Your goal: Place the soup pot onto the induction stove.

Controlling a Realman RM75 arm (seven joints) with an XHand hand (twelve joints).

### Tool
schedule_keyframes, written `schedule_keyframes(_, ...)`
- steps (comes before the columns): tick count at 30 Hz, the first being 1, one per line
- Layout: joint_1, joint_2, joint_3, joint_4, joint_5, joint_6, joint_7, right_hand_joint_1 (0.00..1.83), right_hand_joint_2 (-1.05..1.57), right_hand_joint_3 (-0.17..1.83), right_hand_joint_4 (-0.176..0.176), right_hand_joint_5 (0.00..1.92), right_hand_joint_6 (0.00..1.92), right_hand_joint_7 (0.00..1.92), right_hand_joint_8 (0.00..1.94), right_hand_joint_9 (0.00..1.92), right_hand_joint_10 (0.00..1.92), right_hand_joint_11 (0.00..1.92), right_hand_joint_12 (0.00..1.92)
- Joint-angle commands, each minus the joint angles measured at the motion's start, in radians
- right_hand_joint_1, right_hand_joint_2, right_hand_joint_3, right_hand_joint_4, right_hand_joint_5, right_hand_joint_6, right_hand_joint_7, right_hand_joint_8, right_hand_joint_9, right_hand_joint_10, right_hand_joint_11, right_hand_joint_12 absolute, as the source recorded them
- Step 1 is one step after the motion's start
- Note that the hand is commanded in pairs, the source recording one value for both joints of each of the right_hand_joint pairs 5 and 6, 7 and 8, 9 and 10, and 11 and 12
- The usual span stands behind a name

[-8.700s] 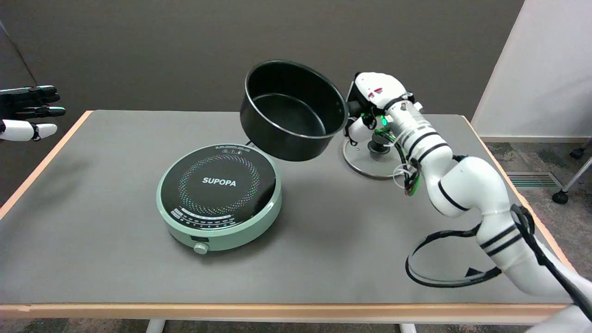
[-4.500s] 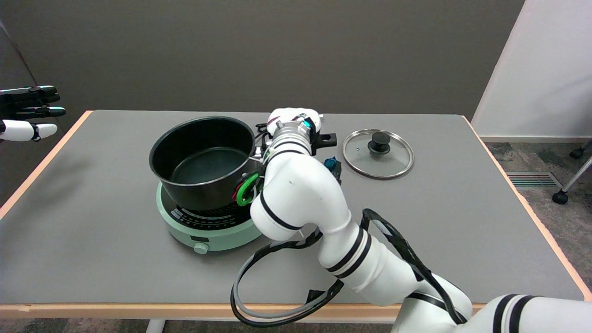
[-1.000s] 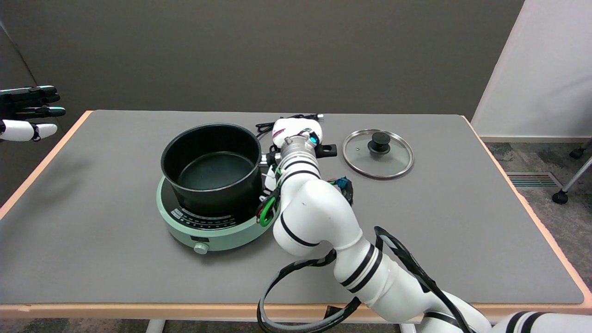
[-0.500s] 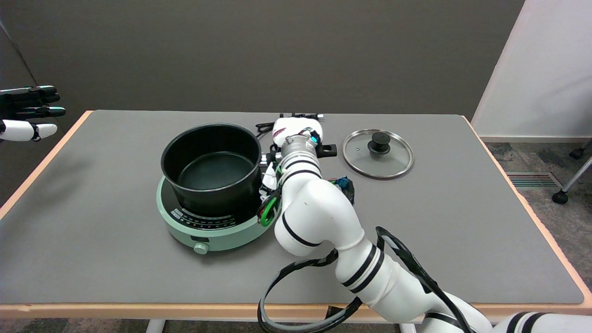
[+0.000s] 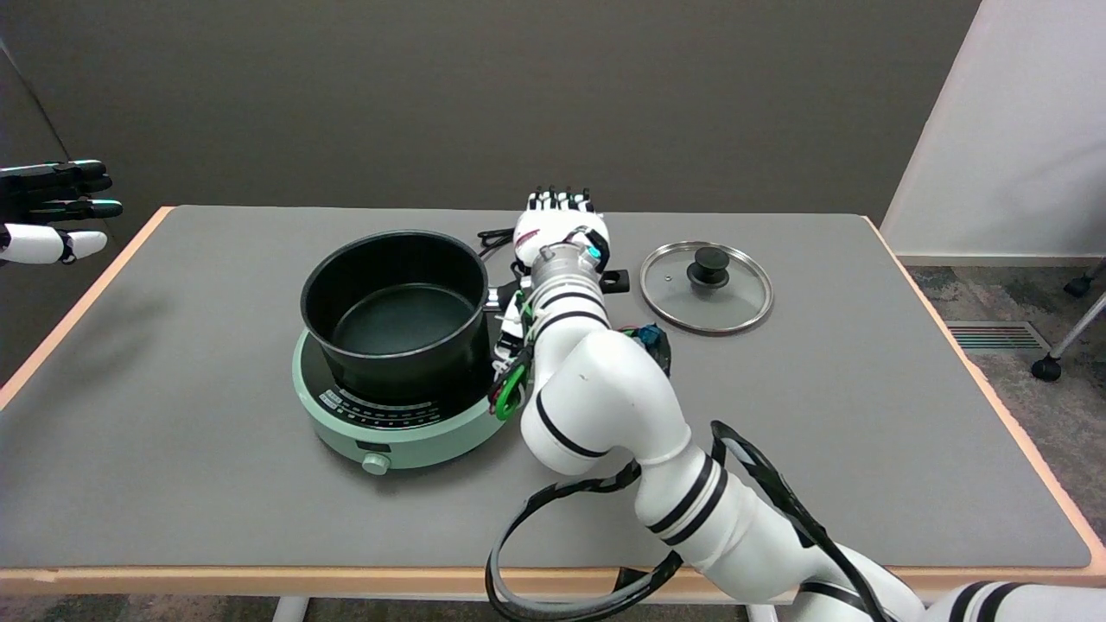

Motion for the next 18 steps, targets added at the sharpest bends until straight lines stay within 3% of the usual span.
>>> schedule_keyframes(1,0.009,0.053,0.004,0.139,-0.023,-0.008,-0.076,1.32,-0.95,1.67,-0.122,0.02,0.02,0.02,0.02,0.02,0.02,0.02,0.02)
schedule_keyframes(12,0.002,0.085,0.066,0.297,-0.049,-0.139,-0.074,1.29,-0.96,1.58,-0.104,0.02,0.02,0.02,0.02,0.02,0.02,0.02,0.02)
schedule_keyframes(18,-0.002,0.134,0.100,0.318,-0.102,-0.284,-0.072,1.27,-0.93,1.49,-0.084,0.02,0.02,0.02,0.02,0.02,0.02,0.02,0.02)
